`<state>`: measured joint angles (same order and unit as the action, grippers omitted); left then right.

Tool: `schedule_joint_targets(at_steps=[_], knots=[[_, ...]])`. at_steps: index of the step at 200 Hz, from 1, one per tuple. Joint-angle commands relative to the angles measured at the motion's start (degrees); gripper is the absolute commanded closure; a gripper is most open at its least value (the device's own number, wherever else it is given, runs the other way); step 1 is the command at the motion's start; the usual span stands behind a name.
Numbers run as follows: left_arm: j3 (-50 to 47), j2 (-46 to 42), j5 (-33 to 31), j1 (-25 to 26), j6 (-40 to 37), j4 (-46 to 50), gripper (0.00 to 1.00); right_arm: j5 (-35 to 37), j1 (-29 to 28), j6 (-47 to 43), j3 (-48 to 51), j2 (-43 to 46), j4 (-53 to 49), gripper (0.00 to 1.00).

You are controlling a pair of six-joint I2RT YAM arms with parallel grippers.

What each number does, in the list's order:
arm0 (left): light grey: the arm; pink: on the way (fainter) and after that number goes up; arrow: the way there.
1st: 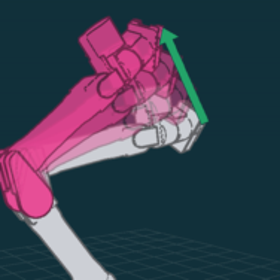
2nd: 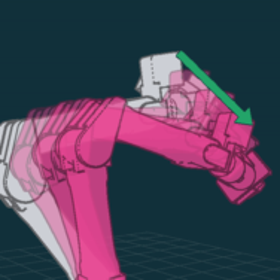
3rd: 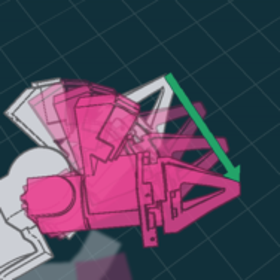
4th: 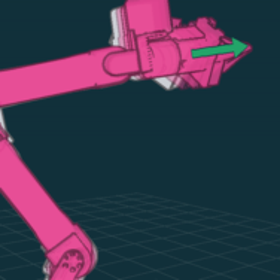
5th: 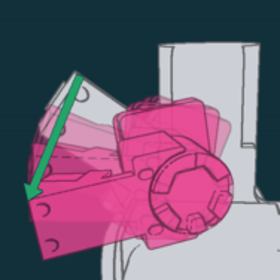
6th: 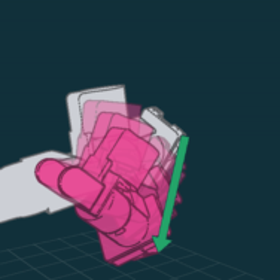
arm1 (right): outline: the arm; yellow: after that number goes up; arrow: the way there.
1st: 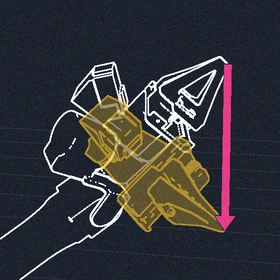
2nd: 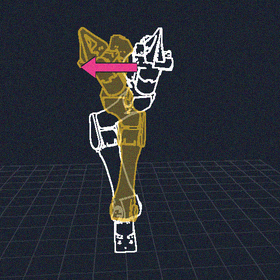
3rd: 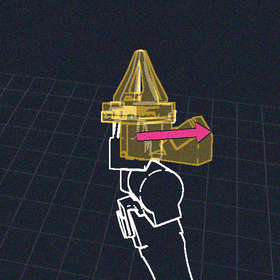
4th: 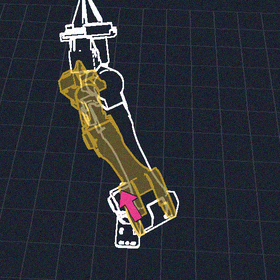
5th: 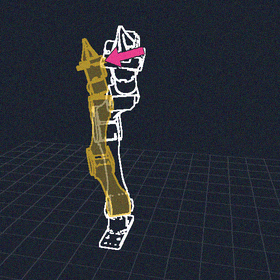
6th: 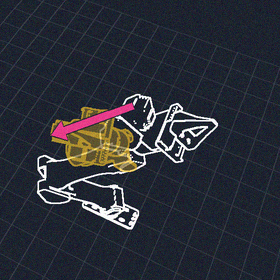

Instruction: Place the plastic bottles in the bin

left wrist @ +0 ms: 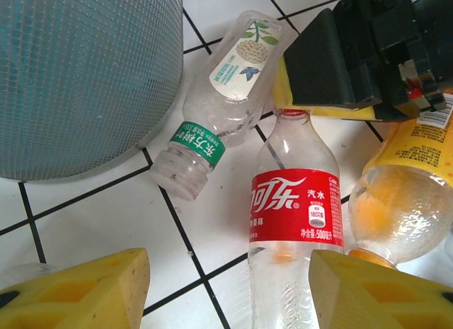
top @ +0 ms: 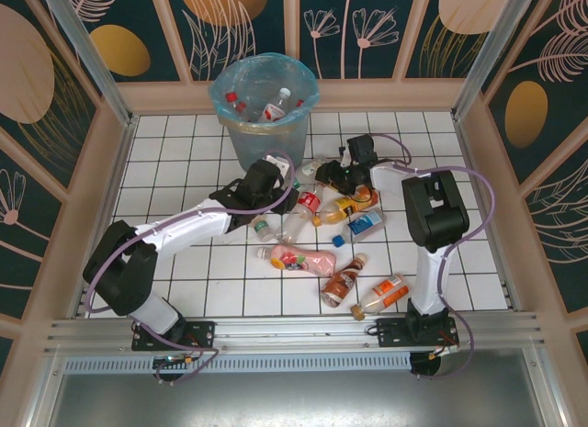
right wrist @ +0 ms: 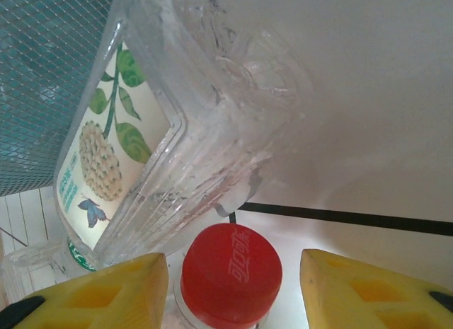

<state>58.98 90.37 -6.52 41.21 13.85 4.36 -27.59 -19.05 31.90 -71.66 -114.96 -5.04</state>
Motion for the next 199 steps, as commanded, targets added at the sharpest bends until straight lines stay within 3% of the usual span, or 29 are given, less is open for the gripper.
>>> schedule_joint_targets(at_steps=[1, 38, 96, 199], knots=[[-0.97, -2.21, -0.84, -0.06, 0.40, 0.22, 0.38, -1.37, 0.09, -0.23, -1.64, -1.65, -1.10, 0.48], [-1.15, -2.00, -0.77, -0.04, 0.55, 0.38, 0.38, -3.91, 0.10, 1.45, -1.68, -2.82, 0.80, 0.48], [-0.88, -4.11, -1.04, -0.01, 0.48, 0.89, 0.38, -4.18, 0.22, 1.94, -1.64, -0.34, 1.81, 0.63], [0.61, -11.26, -2.61, -0.07, 0.51, 1.71, 0.38, 4.78, -1.07, 1.60, 0.58, 16.56, 4.98, 0.76]])
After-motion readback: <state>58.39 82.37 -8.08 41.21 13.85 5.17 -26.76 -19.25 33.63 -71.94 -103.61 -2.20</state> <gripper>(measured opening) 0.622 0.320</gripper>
